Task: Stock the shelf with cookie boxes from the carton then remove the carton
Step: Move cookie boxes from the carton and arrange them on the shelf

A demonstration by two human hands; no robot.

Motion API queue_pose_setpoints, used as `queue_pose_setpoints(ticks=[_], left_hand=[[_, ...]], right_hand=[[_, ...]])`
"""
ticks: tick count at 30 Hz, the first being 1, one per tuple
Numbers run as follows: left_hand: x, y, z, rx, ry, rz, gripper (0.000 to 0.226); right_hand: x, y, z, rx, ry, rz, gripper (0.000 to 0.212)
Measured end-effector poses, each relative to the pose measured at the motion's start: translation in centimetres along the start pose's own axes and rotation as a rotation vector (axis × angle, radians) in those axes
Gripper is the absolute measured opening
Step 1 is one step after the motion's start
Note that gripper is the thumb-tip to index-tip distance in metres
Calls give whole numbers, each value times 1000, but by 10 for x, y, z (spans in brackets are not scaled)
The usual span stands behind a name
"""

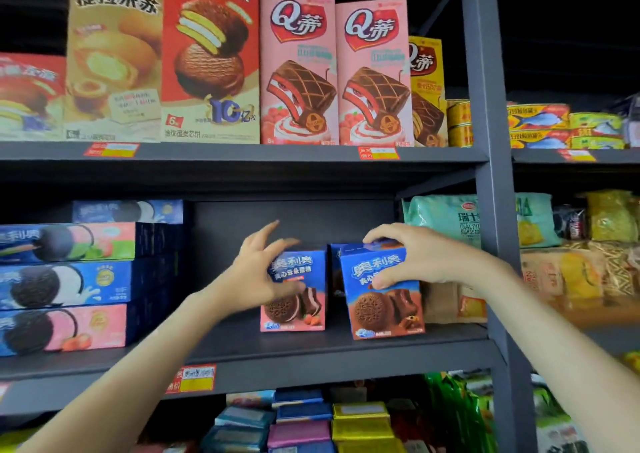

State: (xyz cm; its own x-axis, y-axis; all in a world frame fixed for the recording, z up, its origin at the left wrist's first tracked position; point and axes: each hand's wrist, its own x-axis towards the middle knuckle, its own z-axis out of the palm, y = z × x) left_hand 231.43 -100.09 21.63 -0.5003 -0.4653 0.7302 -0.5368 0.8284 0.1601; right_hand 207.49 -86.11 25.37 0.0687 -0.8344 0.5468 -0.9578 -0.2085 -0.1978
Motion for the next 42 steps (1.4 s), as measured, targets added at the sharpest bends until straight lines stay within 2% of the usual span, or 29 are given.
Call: queue_pose_setpoints(ticks=[2, 6, 10, 13, 20, 24, 27, 29, 32, 34, 36, 38, 42], left_hand=[[1, -7, 3, -14, -45, -20, 77], [8, 5, 9, 9, -27, 14, 69], [14, 13, 14, 5, -42, -15, 69], [14, 11, 14, -8, -36, -57, 69], [15, 11, 9, 59, -22, -62, 70], [14, 9, 8, 44, -38, -60, 73], [13, 1, 6, -100, -36, -84, 70], [13, -5, 3, -309, -38, -167, 67], [11, -9, 2, -637, -113, -280, 64], [10, -10, 4, -756, -190, -340, 67], [12, -12, 8, -760, -229, -340, 81], [14, -15, 12, -720, -242, -313, 88], [15, -14, 15, -498, -155, -220, 56]], right_hand=[[9, 3, 10, -10, -17, -13, 56], [24, 7, 29, -116, 16, -6, 57], [31, 19, 49, -468, 136, -40, 60], [33, 24, 62, -601, 221, -22, 63], [54, 14, 78, -663, 328, 13, 54], [64, 10, 86, -512, 312, 34, 49], [63, 12, 87, -440, 331, 32, 46], [58, 14, 84, -409, 302, 56, 34], [50, 19, 83, -312, 142, 131, 13], [46, 22, 87, -261, 20, 107, 25], [44, 25, 91, -256, -62, 74, 40], [45, 26, 91, -253, -89, 82, 45], [47, 26, 88, -313, -130, 99, 44]])
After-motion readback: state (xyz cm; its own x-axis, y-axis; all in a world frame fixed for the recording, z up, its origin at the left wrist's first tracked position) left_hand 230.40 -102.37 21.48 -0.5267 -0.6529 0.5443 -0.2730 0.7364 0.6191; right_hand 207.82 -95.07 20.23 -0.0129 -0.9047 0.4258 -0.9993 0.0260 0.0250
